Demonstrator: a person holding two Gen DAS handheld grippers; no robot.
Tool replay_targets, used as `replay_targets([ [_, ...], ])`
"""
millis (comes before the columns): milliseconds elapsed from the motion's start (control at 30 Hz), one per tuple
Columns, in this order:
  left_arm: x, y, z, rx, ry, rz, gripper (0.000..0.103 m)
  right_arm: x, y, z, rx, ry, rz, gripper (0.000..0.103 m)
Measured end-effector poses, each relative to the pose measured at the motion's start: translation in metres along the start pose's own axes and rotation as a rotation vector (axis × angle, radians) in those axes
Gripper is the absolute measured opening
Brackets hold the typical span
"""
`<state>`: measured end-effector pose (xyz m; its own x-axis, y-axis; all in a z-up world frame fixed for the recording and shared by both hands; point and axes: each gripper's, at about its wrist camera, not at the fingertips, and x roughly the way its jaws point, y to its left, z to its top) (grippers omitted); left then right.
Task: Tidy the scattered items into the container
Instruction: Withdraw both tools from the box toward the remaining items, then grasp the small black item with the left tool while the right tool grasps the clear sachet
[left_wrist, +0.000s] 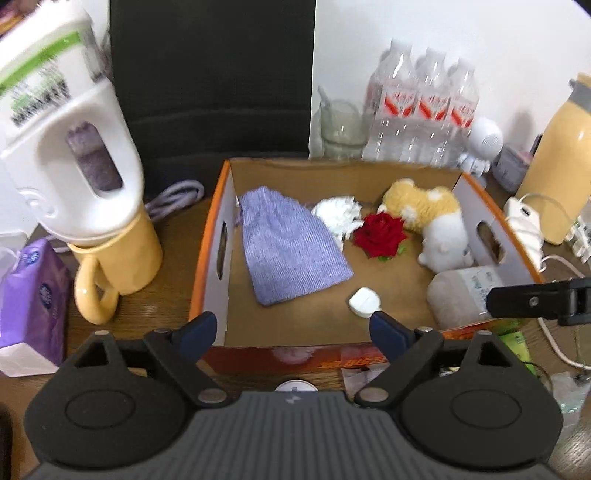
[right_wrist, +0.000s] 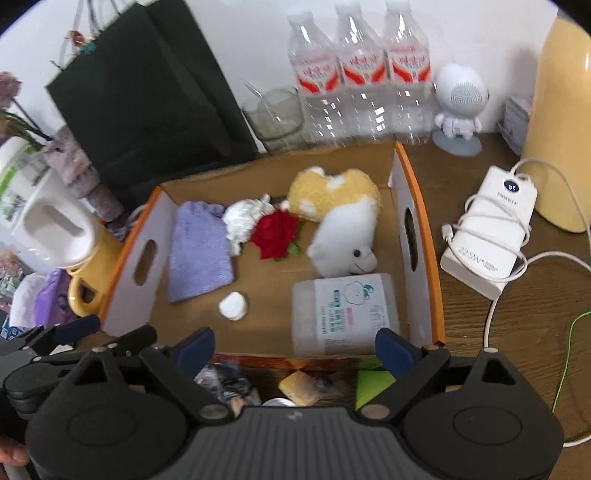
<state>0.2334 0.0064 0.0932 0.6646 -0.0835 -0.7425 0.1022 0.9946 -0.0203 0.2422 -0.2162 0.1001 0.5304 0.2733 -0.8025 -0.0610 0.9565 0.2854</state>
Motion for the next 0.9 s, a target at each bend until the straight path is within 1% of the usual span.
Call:
replay_targets([
  [100, -0.024, 0.0, -0.018, -0.003, -0.075, -0.015, 0.097, -0.016, 0.006, -0.017, -0.044, -0.066, -0.001, 0.094],
  [167, -0.04, 0.001, -0.042, 0.0, -0.135, -0.01, 0.098, -0.026, 0.007, -0.036, -0.088, -0.12, 0.016, 0.094],
  [200, -0.046, 0.001, -0.054, -0.001, -0.151, -0.011, 0.098, -0.03, 0.008, -0.045, -0.103, -0.144, 0.021, 0.094],
  [333, -0.069, 0.005, -0.104, -0.029, -0.196, -0.03, 0.098, -0.042, 0.011, -0.1, -0.158, -0.246, 0.026, 0.094],
  [400, -0.084, 0.006, -0.13, -0.046, -0.242, -0.033, 0.098, -0.05, 0.014, -0.133, -0.181, -0.309, 0.032, 0.094],
  [467, -0.096, 0.005, -0.154, -0.03, -0.271, -0.027, 0.099, -0.059, 0.019, -0.165, -0.201, -0.373, 0.049, 0.094],
  [533, -0.105, 0.003, -0.173, 0.005, -0.29, -0.017, 0.1, -0.066, 0.023, -0.194, -0.222, -0.415, 0.058, 0.094],
  [600, -0.11, 0.005, -0.192, 0.053, -0.321, -0.002, 0.1, -0.071, 0.027, -0.221, -0.242, -0.432, 0.066, 0.094],
  [667, -0.11, 0.011, -0.203, 0.102, -0.335, 0.027, 0.1, -0.073, 0.028, -0.245, -0.263, -0.435, 0.084, 0.093],
  [700, -0.108, 0.016, -0.205, 0.11, -0.337, 0.031, 0.1, -0.073, 0.03, -0.251, -0.267, -0.429, 0.086, 0.092],
  [767, -0.101, 0.027, -0.202, 0.084, -0.336, 0.025, 0.099, -0.071, 0.033, -0.258, -0.29, -0.406, 0.101, 0.092],
  [833, -0.088, 0.043, -0.191, 0.019, -0.301, -0.013, 0.09, -0.064, 0.041, -0.252, -0.318, -0.388, 0.101, 0.092],
  [900, -0.073, 0.055, -0.178, -0.003, -0.264, -0.072, 0.059, -0.053, 0.047, -0.244, -0.334, -0.374, 0.104, 0.09],
])
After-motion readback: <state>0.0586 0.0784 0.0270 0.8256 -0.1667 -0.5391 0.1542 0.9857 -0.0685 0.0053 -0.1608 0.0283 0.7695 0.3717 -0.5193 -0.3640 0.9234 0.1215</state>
